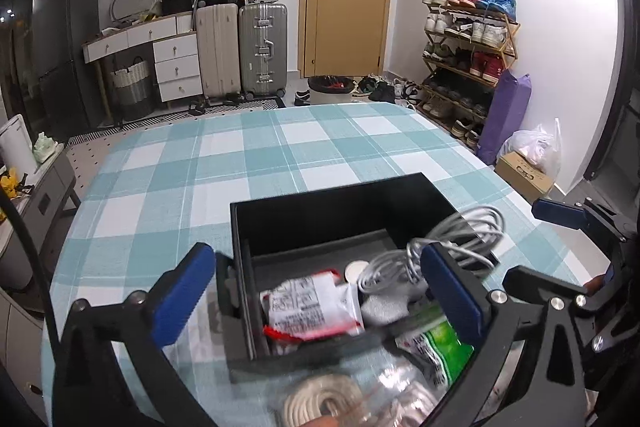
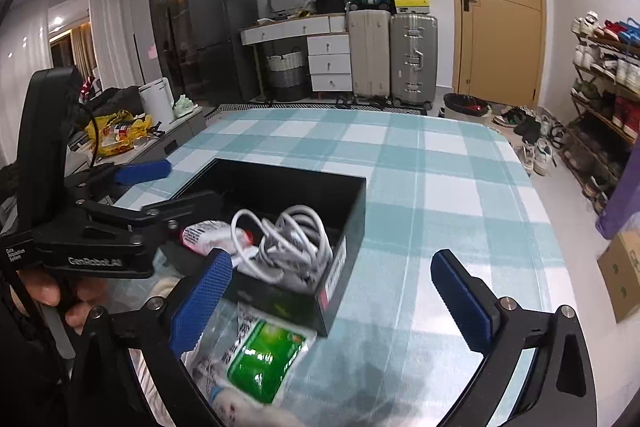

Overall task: Organize soft objects
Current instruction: 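Open both grippers to drop the cable coil and sachet into the box, then move the right gripper toward the white plush doll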

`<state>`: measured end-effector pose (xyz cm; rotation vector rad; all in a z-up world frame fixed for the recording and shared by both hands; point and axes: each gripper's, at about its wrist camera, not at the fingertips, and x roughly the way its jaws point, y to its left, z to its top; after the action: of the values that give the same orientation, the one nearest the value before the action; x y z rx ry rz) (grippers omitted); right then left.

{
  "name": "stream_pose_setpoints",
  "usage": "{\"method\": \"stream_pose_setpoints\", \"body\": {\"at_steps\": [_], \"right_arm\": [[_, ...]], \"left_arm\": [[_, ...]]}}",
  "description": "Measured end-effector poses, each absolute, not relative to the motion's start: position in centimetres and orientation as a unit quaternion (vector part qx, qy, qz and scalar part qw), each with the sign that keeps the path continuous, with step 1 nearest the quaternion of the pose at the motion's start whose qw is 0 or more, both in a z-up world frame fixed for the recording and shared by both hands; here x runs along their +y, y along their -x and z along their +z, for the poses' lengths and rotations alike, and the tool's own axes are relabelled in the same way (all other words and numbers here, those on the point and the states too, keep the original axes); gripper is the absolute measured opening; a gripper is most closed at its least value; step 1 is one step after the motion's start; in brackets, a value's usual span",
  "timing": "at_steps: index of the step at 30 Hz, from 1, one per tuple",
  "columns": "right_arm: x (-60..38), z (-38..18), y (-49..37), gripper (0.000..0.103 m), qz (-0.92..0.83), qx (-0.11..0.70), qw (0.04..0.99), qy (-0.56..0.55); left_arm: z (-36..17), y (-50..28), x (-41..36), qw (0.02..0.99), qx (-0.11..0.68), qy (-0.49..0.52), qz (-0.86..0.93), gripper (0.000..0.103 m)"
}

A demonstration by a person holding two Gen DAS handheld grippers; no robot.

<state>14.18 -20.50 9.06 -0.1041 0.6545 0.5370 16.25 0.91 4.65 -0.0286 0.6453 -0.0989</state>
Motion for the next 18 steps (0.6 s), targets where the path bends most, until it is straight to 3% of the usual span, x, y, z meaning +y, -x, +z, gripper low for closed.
{"method": "stream_pose_setpoints", "body": {"at_steps": [18], "right_arm": [[-22.2,8.9,-7.6,0.102,0.260,0.313,0.912,0.051]], "left_arm": [[5.3,-8.7,3.1,0.956,0.292,0.023,-0.017,0.103]]}}
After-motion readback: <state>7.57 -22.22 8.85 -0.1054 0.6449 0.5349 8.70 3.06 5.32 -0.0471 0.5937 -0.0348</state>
